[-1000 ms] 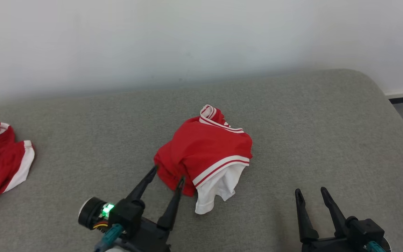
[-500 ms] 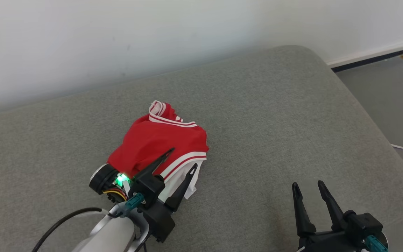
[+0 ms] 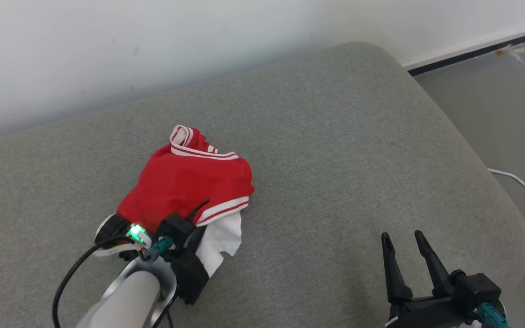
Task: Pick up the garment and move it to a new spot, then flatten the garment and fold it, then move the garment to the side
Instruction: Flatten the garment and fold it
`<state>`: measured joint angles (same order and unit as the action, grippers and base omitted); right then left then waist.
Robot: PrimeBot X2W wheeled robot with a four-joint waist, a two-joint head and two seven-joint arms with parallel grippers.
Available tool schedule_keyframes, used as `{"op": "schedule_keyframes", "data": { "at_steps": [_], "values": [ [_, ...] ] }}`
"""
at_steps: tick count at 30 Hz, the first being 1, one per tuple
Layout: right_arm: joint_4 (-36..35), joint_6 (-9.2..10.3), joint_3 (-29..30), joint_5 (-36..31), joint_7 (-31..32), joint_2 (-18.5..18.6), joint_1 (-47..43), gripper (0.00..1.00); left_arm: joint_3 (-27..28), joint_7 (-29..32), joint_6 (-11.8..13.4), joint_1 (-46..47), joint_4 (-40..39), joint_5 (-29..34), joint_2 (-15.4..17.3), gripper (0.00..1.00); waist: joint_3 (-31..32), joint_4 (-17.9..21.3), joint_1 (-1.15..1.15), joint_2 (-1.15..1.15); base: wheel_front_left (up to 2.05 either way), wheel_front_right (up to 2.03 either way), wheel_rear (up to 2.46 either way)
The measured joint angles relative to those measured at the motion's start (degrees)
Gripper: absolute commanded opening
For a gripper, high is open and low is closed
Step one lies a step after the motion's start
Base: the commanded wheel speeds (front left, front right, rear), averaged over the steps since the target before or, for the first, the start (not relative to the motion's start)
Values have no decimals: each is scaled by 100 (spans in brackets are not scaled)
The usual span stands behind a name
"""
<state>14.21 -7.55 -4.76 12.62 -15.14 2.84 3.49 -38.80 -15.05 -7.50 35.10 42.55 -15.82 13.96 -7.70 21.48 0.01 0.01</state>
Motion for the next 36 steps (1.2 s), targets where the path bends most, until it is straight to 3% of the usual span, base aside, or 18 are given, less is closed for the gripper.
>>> {"op": "schedule_keyframes", "data": {
  "at_steps": [8,16,25,36],
  "values": [
    [12,0,84,-3,0,1,-32,100,38,-1,-1,198,-327,-453,-231,0,137,-267,0,0,0,0,0],
    [25,0,175,-3,0,-1,-157,100,579,0,19,227,-1128,-746,-265,0,270,-827,0,0,0,0,0],
    [83,0,226,-2,0,0,-227,100,1656,0,452,-1353,-1904,-1123,-93,0,358,-1717,-1,0,0,0,0],
    [129,0,221,-78,0,0,-218,100,2241,-1,541,-2835,-1793,-1223,-385,0,381,-2295,-1,0,0,0,0]
  ]
}}
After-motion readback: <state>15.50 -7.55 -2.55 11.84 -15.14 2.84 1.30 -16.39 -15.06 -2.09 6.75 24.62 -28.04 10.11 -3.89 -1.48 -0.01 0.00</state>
